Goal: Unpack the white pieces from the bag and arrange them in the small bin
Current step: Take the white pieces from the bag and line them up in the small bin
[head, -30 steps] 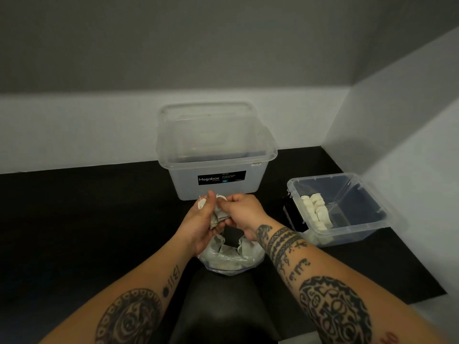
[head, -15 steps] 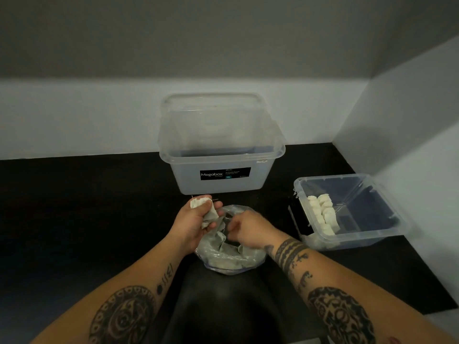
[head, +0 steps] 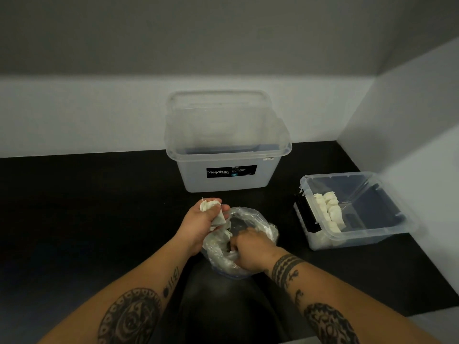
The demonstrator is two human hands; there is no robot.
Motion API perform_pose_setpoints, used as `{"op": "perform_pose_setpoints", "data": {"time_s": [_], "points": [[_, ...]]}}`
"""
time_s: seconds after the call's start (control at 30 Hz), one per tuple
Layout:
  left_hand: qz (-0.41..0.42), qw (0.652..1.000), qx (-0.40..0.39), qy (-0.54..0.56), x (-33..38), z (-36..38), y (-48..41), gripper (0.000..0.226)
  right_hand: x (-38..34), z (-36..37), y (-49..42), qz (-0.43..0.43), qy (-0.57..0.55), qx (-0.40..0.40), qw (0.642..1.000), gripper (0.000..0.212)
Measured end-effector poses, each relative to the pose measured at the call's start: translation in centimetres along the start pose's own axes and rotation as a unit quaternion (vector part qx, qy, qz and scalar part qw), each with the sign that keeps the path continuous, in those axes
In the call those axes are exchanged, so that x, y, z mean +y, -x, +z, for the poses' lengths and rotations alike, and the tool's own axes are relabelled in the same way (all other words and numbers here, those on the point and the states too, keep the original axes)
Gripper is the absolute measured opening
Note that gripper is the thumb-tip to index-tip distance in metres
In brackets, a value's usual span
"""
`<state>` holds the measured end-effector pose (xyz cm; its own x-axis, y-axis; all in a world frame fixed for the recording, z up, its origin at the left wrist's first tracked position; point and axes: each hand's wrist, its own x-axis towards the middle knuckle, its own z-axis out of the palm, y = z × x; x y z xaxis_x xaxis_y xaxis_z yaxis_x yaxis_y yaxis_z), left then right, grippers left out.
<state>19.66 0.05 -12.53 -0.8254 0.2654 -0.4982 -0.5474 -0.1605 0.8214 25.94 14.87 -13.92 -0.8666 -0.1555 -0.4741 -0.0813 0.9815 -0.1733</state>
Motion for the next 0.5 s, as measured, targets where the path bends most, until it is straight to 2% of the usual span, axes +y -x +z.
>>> {"op": "perform_pose_setpoints", "data": {"time_s": [0.1,0.23,0.33,0.37,0.43,0.5], "points": [[0.0,1.0,-0.006,-0.001,0.1,-0.3,0.1,0.02,0.4,-1.2,0.4,0.03,-0.124,-0.029,0.991,0.015],[0.0,1.0,-0.016,0.004,0.2,-0.4,0.3,0.02,1.6,-2.8,1.2,0.069,-0.248,-0.022,0.966,0.035],[0.0,1.0,-0.024,-0.01,0.4,-0.2,0.5,0.02,2.2,-2.7,1.6,0.081,-0.325,0.006,0.942,0.027],[0.001,0.999,-0.025,-0.02,0.5,-0.2,0.6,0.02,2.3,-2.7,1.8,0.083,-0.392,0.019,0.916,0.025],[0.008,0.999,-0.028,-0.043,0.7,-0.1,0.8,0.021,2.3,-3.2,2.4,0.083,-0.541,0.034,0.836,0.025],[0.016,0.997,-0.029,-0.065,1.0,0.1,1.0,0.022,2.2,-4.2,3.1,0.08,-0.627,0.04,0.774,0.031]]}}
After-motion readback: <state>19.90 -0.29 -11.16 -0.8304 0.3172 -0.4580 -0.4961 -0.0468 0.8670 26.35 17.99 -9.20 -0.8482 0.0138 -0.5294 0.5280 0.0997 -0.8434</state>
